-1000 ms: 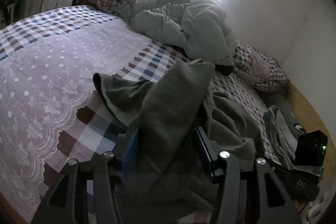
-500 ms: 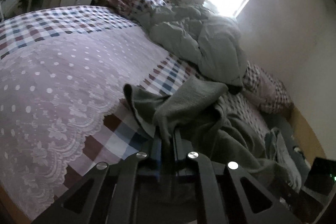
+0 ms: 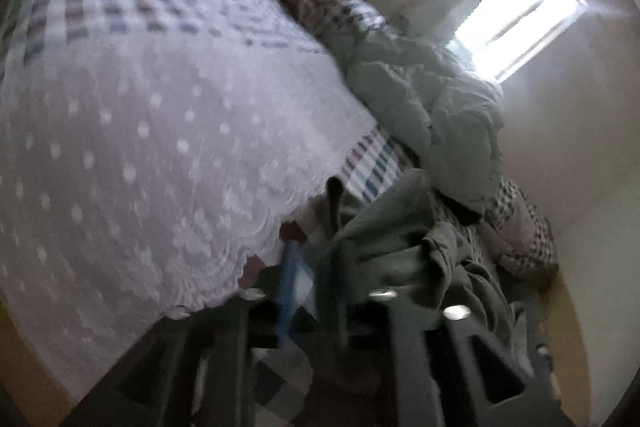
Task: Fold clothes
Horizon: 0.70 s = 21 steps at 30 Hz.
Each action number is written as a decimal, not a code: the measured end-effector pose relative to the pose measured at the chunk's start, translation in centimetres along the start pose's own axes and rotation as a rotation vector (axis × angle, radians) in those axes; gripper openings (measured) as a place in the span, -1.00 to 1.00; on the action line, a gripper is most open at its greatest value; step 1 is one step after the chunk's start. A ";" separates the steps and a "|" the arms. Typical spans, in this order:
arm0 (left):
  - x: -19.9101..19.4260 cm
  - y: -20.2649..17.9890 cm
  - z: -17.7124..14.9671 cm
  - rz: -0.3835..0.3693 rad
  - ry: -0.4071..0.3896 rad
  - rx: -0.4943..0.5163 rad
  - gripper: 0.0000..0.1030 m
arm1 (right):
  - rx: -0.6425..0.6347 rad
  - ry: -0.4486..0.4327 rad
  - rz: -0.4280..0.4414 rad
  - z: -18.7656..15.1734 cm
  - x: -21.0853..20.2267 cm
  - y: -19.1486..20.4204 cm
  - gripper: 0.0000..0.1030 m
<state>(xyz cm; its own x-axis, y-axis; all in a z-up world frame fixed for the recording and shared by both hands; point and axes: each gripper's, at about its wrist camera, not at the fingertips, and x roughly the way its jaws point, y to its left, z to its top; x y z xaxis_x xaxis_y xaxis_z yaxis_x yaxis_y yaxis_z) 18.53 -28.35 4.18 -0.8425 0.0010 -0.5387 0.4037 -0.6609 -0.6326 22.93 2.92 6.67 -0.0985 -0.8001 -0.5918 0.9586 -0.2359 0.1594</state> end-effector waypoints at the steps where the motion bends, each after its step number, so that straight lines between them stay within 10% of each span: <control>1: -0.5 -0.3 0.1 0.003 -0.024 0.021 -0.01 | -0.008 0.019 0.015 -0.2 0.4 0.1 -0.79; 10: -3.4 -4.6 -1.0 -0.035 -0.105 0.261 0.17 | -0.012 0.111 0.068 -1.0 2.3 -0.6 -0.68; 14: -3.3 -7.0 -3.1 -0.045 -0.024 0.409 0.17 | -0.016 0.144 0.092 -1.2 3.2 -0.4 -0.05; 21: -1.1 -10.0 -6.5 -0.025 0.110 0.581 0.17 | 0.065 0.074 0.140 -0.6 2.2 -1.6 -0.01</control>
<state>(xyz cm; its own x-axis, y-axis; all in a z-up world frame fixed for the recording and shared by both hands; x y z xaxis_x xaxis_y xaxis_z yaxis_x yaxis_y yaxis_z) 17.74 -16.85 7.49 -0.7947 0.0796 -0.6018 0.0963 -0.9623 -0.2544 21.37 1.84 4.59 0.0566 -0.7856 -0.6161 0.9419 -0.1626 0.2939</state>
